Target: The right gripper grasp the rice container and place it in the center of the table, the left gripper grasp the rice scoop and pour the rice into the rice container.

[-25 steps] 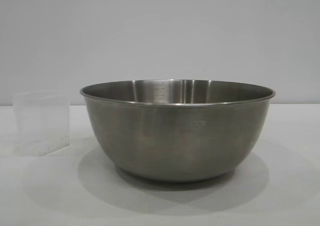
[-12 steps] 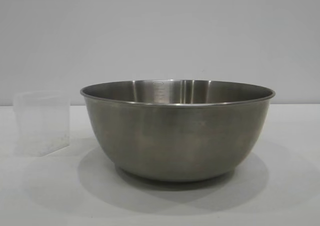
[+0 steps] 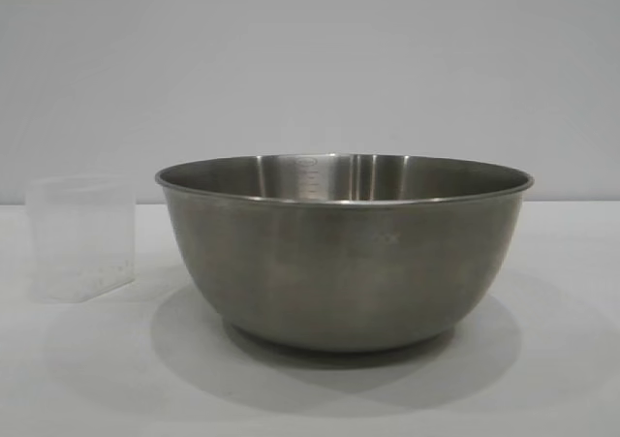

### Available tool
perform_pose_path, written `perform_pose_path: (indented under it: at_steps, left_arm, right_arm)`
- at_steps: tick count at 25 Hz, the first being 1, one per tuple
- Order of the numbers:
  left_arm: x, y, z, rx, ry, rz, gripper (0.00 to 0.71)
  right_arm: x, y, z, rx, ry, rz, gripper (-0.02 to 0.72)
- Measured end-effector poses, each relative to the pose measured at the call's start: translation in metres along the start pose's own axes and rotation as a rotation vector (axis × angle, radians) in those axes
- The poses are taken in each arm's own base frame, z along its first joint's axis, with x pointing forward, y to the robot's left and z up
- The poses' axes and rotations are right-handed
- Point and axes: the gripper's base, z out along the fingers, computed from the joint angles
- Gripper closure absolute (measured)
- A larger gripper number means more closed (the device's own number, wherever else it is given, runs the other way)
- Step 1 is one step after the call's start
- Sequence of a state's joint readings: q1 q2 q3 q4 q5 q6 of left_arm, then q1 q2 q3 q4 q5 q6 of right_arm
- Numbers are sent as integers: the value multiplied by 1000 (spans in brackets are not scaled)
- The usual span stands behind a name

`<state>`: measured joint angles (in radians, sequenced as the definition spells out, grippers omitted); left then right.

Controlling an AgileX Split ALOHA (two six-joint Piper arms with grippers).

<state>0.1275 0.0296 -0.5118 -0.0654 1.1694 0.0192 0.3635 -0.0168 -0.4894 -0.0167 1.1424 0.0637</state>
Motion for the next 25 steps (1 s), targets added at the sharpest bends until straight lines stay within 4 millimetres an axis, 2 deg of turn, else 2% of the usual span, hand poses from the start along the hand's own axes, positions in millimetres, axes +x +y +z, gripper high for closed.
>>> perform_pose_path:
  at_steps: [6, 12, 25]
  left_arm:
    - [5, -2, -6, 16, -36, 11, 450]
    - [4, -7, -3, 76, -61, 50, 450]
    - [5, -2, 1, 20, -68, -22, 450]
  right_arm:
    - [0, 0, 0, 0, 0, 0, 445]
    - [0, 0, 0, 0, 0, 0, 445]
    - [0, 0, 0, 0, 0, 0, 445]
